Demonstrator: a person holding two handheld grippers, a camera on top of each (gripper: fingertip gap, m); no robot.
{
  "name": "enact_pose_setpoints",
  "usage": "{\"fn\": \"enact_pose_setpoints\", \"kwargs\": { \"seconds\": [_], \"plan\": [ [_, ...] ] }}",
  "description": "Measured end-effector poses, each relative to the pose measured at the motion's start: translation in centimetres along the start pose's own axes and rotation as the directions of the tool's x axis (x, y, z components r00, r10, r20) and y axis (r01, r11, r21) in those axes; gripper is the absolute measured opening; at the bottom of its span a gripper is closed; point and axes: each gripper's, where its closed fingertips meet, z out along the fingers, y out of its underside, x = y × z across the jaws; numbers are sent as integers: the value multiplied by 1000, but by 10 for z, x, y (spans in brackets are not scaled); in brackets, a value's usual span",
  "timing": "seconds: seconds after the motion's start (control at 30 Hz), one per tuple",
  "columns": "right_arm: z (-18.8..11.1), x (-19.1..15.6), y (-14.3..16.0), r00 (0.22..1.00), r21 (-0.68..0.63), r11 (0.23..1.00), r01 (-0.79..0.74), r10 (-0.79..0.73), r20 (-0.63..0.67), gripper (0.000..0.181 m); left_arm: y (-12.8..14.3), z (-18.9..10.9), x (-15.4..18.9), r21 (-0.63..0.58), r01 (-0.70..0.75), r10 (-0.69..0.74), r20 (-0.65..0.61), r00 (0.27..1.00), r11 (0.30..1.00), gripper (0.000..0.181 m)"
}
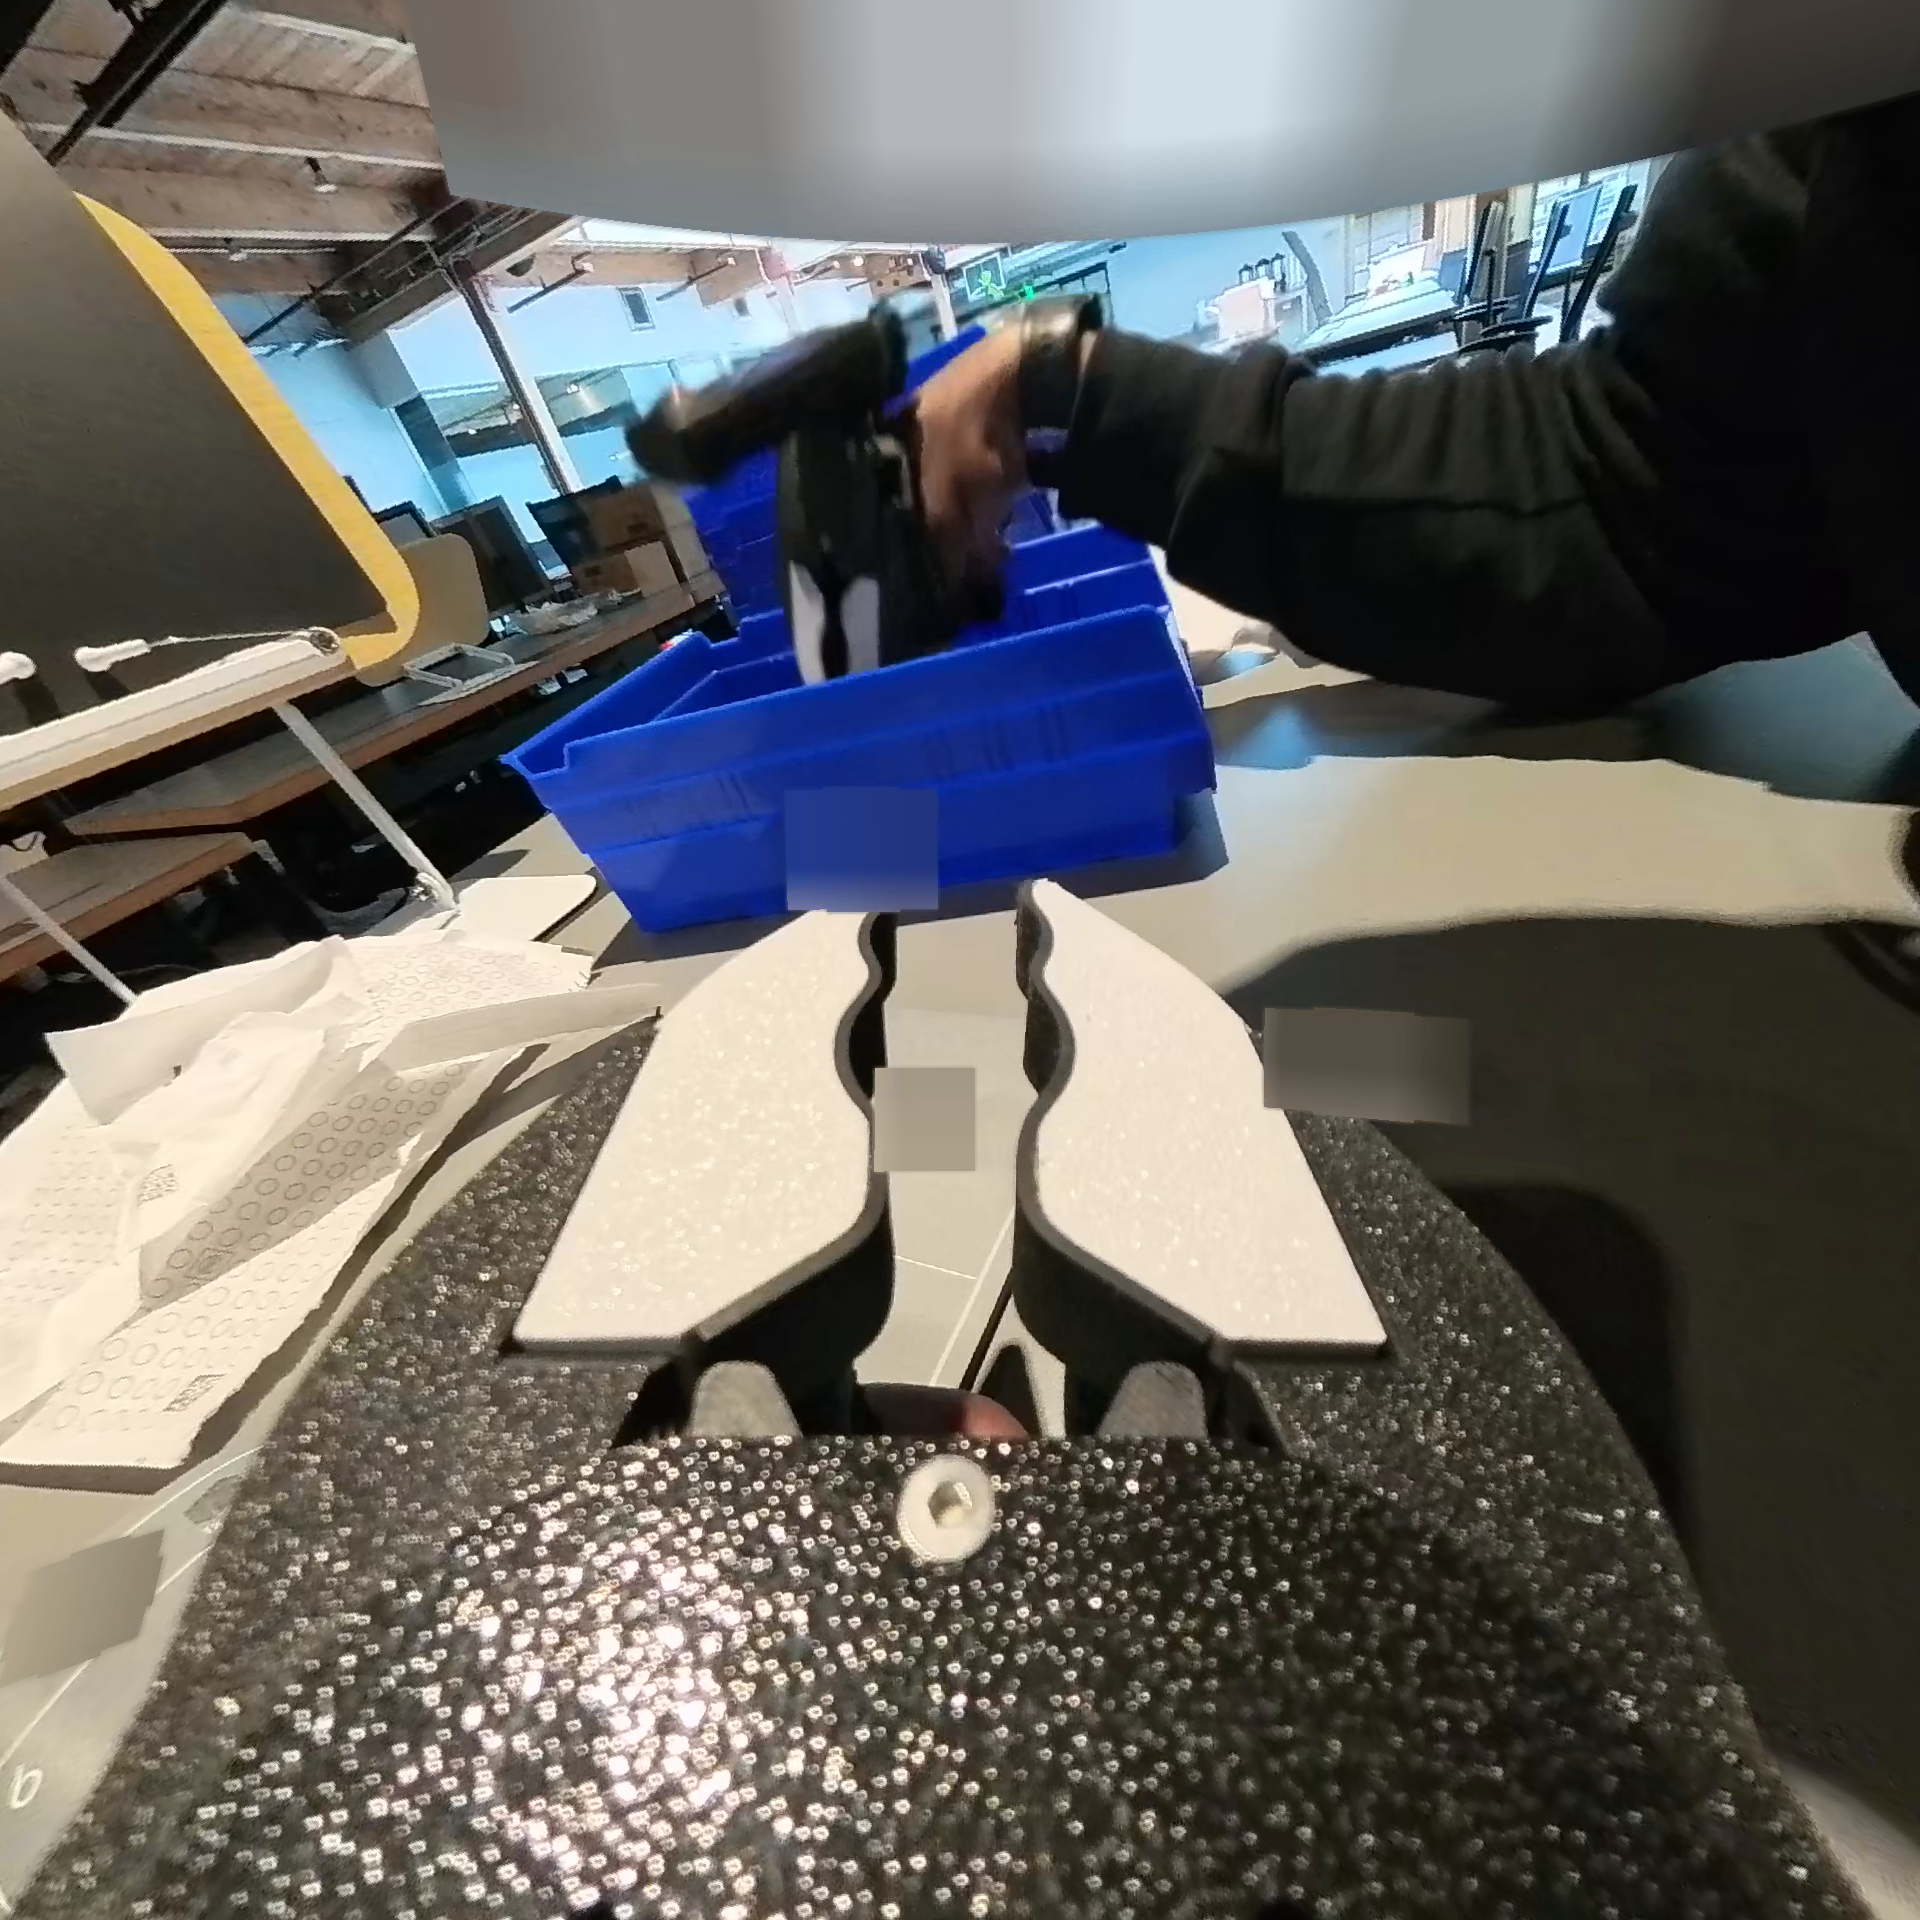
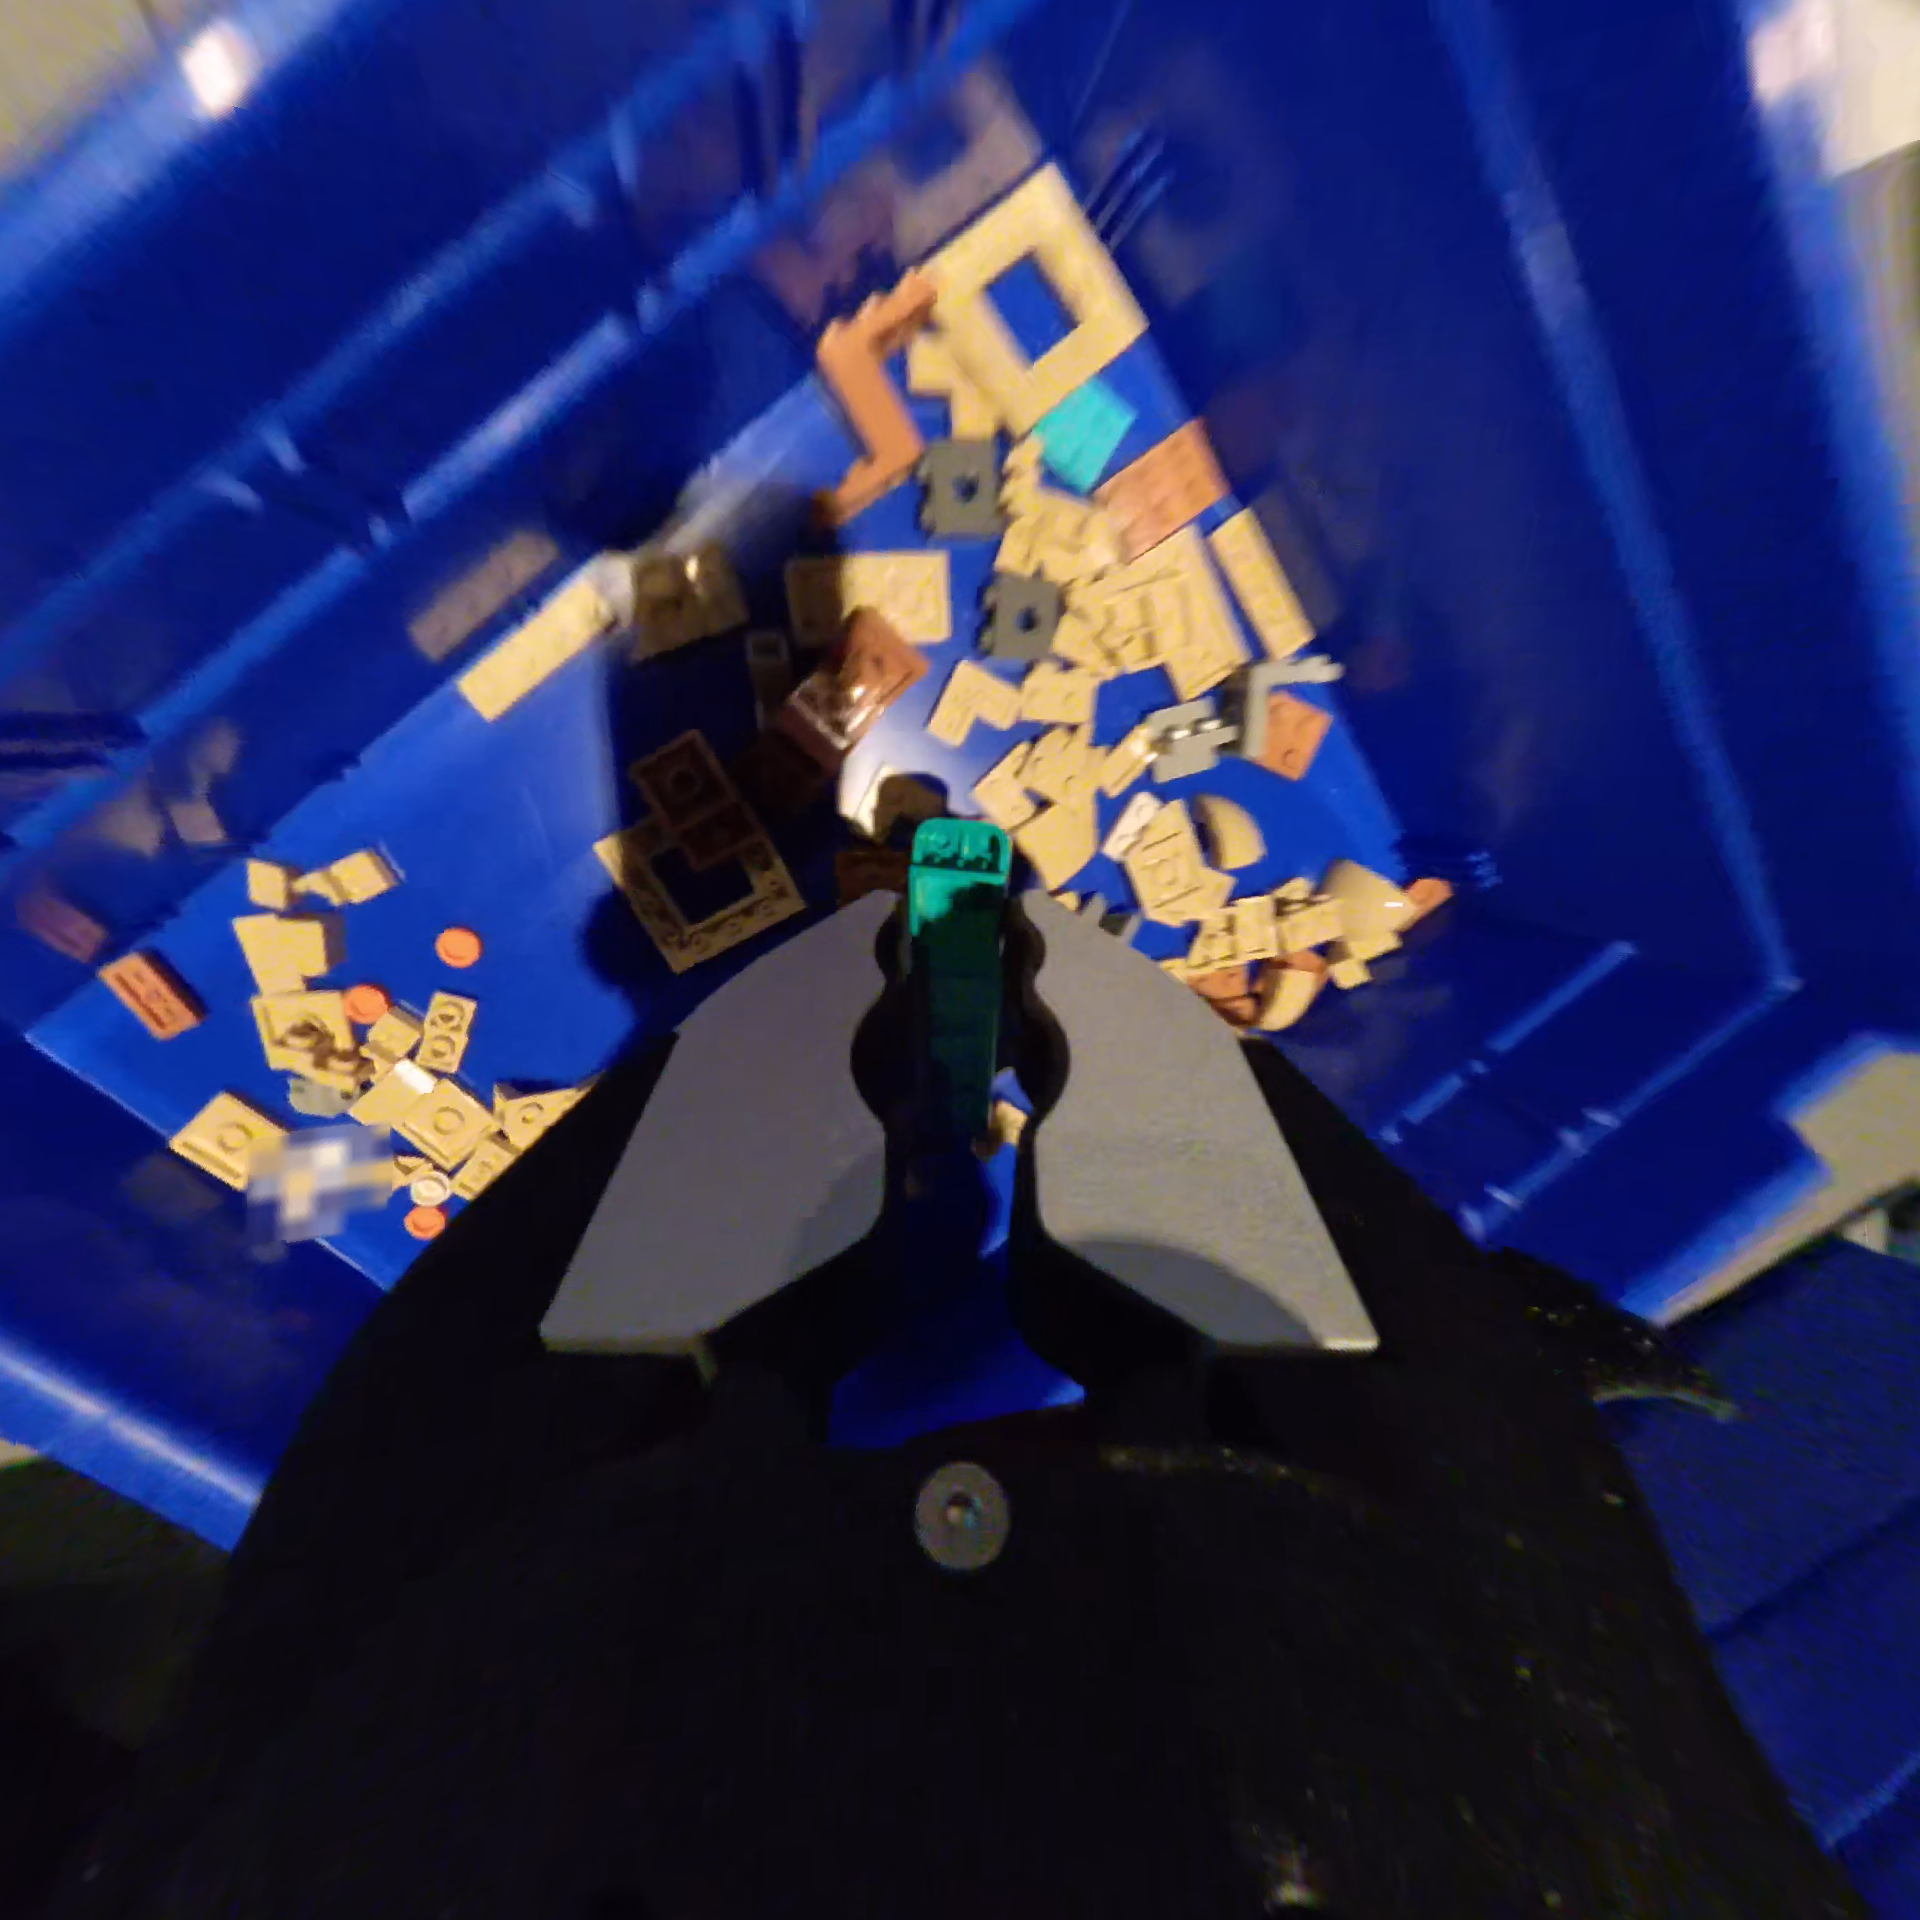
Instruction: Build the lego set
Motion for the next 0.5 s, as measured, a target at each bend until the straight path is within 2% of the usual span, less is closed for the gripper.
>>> {"fn": "enact_pose_setpoints", "kwargs": {
  "seconds": [0.13, 0.2, 0.5],
  "plan": [
    [-41, 24, -17, 987, 176, 980, -89, 111, -118, 17, 0, 0, 0, 0, 1, -1, 1, 1000, 1000, 21],
    [-55, 32, -17, 976, 212, 970, -122, 157, -153, 16, 0, 0, 0, -2, -1, 1, 1, 1000, 1000, 21],
    [-48, 38, -9, 965, 158, 974, -165, 193, -178, 16, 1, 0, 2, -6, -11, 11, -3, 1000, 1000, 22]
  ]
}}
